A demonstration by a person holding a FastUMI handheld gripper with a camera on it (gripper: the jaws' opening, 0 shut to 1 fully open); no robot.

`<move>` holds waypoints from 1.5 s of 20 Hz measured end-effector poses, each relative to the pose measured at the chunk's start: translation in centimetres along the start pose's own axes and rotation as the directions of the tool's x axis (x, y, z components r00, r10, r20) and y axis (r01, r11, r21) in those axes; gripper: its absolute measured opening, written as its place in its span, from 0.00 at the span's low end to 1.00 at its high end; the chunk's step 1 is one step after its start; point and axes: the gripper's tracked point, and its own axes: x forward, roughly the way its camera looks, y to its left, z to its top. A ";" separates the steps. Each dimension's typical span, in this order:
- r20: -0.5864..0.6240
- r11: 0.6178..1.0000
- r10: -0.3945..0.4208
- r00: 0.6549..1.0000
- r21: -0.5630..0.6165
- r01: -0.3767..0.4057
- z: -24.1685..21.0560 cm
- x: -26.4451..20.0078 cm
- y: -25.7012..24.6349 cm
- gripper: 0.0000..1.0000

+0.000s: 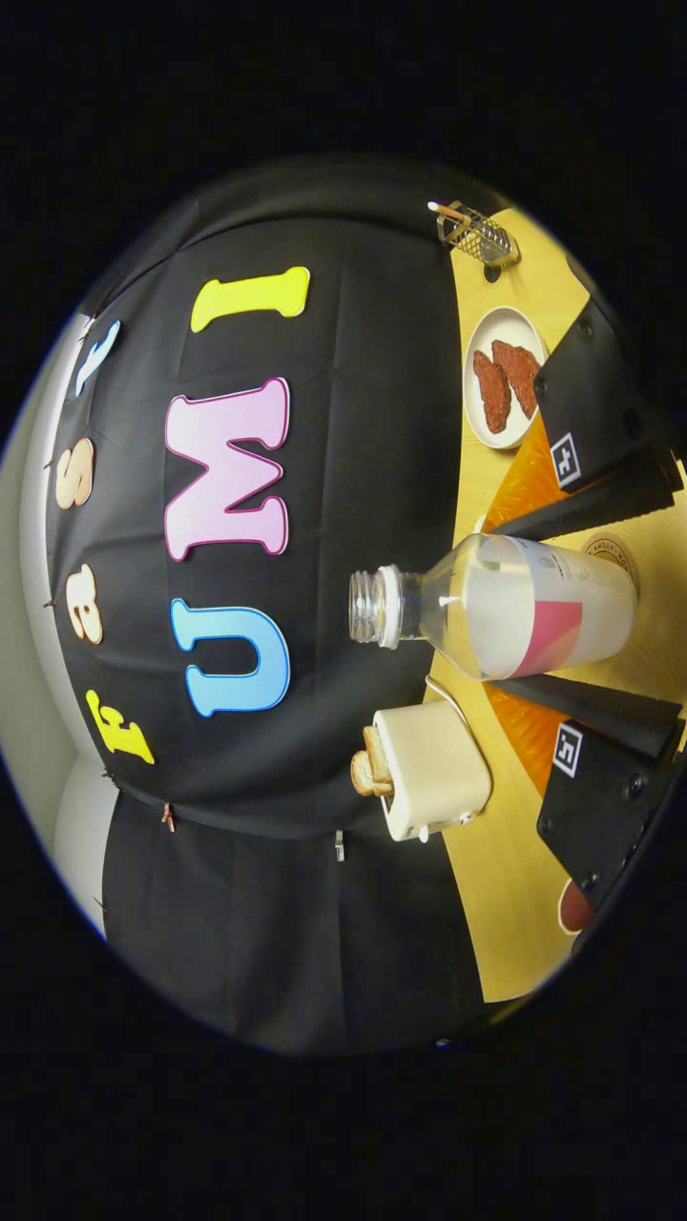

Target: Take the bottle from table, then pour the juice into the cup, finally place the bottle on the coaster

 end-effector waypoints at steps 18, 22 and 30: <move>0.006 1.000 0.024 1.000 -0.009 -0.024 -4.6 2.7 -1.7 0.76; -0.028 0.999 0.034 0.999 0.003 -0.034 -5.2 2.6 -1.5 0.78; -0.126 0.999 -0.031 0.992 0.015 0.033 -5.1 -0.6 -1.8 0.98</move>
